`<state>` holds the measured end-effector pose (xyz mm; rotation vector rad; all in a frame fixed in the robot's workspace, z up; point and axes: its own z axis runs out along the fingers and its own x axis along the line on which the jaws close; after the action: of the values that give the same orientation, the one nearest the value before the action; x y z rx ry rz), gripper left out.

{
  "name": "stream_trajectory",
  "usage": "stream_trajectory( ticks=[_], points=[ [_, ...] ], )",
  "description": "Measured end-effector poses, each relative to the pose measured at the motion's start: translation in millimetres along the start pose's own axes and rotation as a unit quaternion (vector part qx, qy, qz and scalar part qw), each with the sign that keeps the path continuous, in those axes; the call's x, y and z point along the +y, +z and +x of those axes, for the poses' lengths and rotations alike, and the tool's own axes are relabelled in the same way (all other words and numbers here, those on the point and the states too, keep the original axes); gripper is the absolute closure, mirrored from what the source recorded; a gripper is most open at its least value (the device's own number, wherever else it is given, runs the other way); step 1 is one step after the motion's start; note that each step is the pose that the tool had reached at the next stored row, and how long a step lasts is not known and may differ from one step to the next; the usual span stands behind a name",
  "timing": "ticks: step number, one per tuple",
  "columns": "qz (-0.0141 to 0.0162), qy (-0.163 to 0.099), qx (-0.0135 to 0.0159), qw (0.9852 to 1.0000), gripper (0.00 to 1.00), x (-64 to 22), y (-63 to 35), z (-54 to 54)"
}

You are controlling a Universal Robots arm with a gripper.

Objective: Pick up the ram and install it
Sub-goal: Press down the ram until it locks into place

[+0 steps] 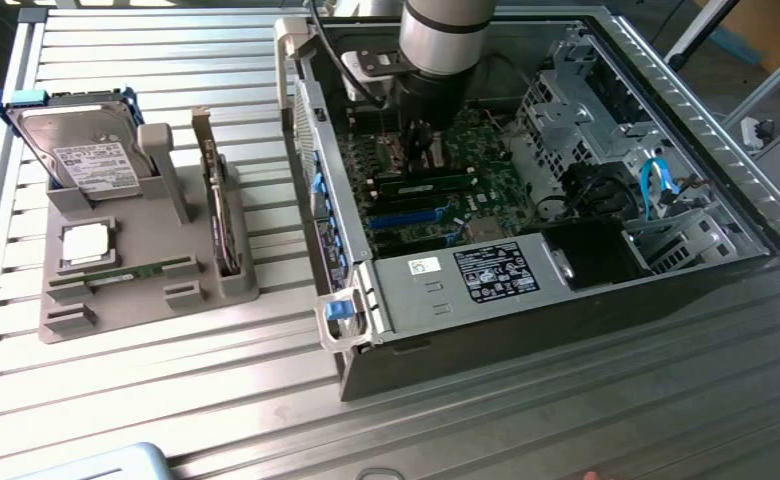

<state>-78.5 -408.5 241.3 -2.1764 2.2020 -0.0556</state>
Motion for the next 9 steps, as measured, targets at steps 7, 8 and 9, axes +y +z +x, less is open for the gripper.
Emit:
stream_trajectory(
  ticks=[7,8,9],
  points=[
    [0.0014,0.0,-0.0001,1.0,0.9,3.8,-1.8,0.0],
    [0.0014,0.0,-0.0001,1.0,0.9,3.8,-1.8,0.0],
    [0.0014,0.0,-0.0001,1.0,0.9,3.8,-1.8,0.0]
  ],
)
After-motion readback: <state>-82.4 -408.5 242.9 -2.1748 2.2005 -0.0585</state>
